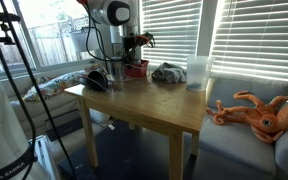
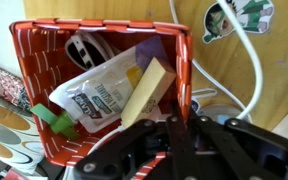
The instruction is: Pick up the red basket and move it forward on the table
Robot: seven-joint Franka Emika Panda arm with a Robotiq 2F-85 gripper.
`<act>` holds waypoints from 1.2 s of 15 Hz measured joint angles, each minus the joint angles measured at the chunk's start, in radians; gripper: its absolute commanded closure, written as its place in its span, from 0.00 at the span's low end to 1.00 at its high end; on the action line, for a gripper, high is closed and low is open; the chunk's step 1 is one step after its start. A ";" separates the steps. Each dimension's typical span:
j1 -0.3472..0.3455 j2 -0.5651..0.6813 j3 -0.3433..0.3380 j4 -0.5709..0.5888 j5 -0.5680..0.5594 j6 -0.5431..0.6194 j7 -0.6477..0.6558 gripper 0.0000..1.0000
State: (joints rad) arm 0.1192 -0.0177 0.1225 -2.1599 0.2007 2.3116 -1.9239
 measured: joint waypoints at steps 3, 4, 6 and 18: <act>0.000 -0.012 -0.001 -0.015 -0.082 0.000 0.082 0.97; 0.000 -0.013 -0.002 -0.017 -0.106 0.000 0.108 0.97; 0.000 -0.014 -0.004 -0.019 -0.140 0.000 0.148 0.68; 0.004 -0.103 -0.001 -0.011 -0.191 0.001 0.250 0.00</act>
State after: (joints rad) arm 0.1235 -0.1208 0.1220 -2.1706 0.0101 2.3125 -1.6742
